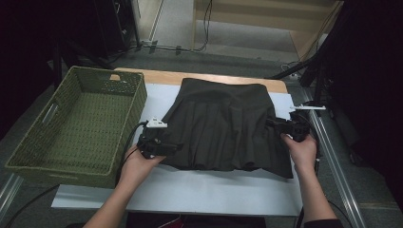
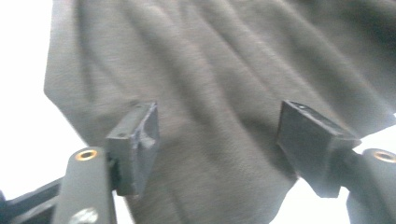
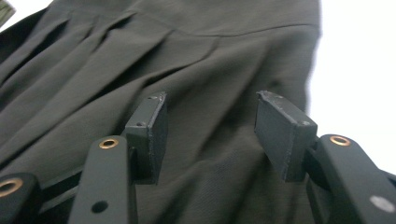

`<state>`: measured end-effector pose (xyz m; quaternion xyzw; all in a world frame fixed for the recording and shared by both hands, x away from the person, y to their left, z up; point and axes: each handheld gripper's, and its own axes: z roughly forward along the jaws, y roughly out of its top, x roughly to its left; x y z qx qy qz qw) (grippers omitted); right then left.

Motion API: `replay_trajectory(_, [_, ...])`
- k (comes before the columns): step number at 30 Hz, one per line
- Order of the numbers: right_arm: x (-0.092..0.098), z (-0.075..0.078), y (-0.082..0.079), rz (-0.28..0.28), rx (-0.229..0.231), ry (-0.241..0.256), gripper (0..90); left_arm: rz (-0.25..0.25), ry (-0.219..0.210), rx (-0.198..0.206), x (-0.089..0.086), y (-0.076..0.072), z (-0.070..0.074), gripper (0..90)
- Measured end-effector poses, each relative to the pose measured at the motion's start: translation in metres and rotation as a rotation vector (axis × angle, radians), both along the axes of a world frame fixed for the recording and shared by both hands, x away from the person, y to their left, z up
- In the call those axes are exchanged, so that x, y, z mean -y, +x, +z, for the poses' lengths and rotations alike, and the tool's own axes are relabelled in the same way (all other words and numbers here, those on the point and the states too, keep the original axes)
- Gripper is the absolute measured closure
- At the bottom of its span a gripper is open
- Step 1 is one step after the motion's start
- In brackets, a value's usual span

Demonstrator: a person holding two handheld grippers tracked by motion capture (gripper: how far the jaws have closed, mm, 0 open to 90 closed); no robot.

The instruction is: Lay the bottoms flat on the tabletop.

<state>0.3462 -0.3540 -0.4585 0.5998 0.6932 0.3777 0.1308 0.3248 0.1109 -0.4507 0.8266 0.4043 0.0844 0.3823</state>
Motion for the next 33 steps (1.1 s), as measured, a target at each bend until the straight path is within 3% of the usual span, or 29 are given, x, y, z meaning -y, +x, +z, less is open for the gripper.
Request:
replay_trajectory(5, [-0.016,0.004,-0.004,0.04,0.018,-0.008,42.4,0.083,0.075,0.017,-0.003,0.004,-0.008,23.4])
replay_trajectory(8, [-0.024,0.004,-0.004,0.046,0.022,0.016,40.8,0.103,0.08,0.004,-0.004,0.008,-0.016,23.5])
replay_trajectory(15, [-0.042,0.002,-0.004,0.081,0.025,-0.01,39.9,0.138,0.076,-0.046,-0.01,0.018,-0.036,24.0])
replay_trajectory(17, [-0.046,0.002,-0.004,0.091,0.028,-0.016,39.9,0.142,0.094,-0.057,-0.009,0.02,-0.044,25.0])
replay_trajectory(19, [-0.048,0.003,-0.005,0.095,0.036,-0.022,39.8,0.136,0.112,-0.036,-0.007,0.019,-0.047,25.8])
replay_trajectory(22, [-0.05,0.003,-0.005,0.098,0.046,-0.022,39.4,0.141,0.099,-0.026,-0.005,0.018,-0.048,31.0])
replay_trajectory(25, [-0.051,0.004,-0.004,0.103,0.05,-0.021,39.2,0.128,0.071,-0.042,-0.006,0.017,-0.048,40.7])
replay_trajectory(28, [-0.052,0.005,-0.005,0.105,0.057,-0.024,38.3,0.113,0.069,-0.039,-0.003,0.015,-0.048,50.6])
replay_trajectory(33, [-0.057,0.006,-0.004,0.118,0.055,-0.024,35.6,0.086,0.046,-0.08,0.003,0.015,-0.048,65.9])
